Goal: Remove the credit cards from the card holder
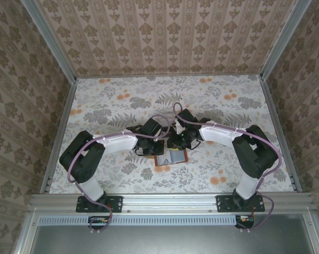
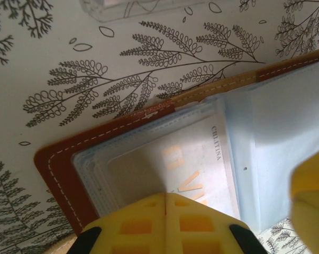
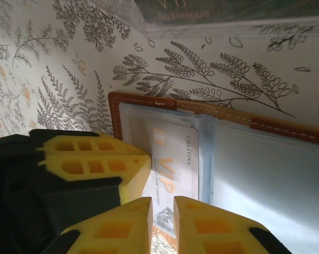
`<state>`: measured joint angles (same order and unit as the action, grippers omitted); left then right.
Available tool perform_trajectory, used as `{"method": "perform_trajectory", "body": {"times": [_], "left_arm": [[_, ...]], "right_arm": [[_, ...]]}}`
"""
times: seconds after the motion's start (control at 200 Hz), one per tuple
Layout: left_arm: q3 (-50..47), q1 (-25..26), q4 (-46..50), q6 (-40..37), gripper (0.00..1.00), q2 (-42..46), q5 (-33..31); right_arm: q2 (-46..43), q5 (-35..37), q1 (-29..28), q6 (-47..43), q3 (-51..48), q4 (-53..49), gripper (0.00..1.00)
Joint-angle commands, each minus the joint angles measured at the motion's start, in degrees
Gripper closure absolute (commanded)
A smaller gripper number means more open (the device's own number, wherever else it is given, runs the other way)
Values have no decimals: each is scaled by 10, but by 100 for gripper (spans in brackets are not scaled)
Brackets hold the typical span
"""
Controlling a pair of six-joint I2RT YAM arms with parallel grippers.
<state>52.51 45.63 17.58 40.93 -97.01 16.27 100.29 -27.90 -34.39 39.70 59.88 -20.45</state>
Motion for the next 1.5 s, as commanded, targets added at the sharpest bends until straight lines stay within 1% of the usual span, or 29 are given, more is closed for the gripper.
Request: {"method": "perform_trajectory", "body": {"times": [0.0, 0.565, 0.91, 1.03, 1.135, 1.275, 1.495], "left_arm": [[-20, -3, 14, 7, 98, -7, -1], [-16, -5, 19, 4, 96, 1, 2], [-21, -8, 40, -2, 95, -2, -16], [-24, -9, 41, -2, 95, 4, -16], [-24, -9, 46, -2, 92, 12, -19], [-25, -10, 52, -2, 89, 23, -24], [-28, -11, 52, -3, 90, 15, -21]], "right_arm": [[22, -38, -2, 17, -5, 26, 79], [70, -21, -3, -4, -8, 11, 79], [46, 57, -2, -34, 0, -50, 79], [44, 66, -4, -38, 2, -60, 80], [41, 74, -7, -41, 3, -65, 80], [41, 85, -12, -44, 9, -74, 80], [29, 111, -16, -53, 19, -97, 80]]}}
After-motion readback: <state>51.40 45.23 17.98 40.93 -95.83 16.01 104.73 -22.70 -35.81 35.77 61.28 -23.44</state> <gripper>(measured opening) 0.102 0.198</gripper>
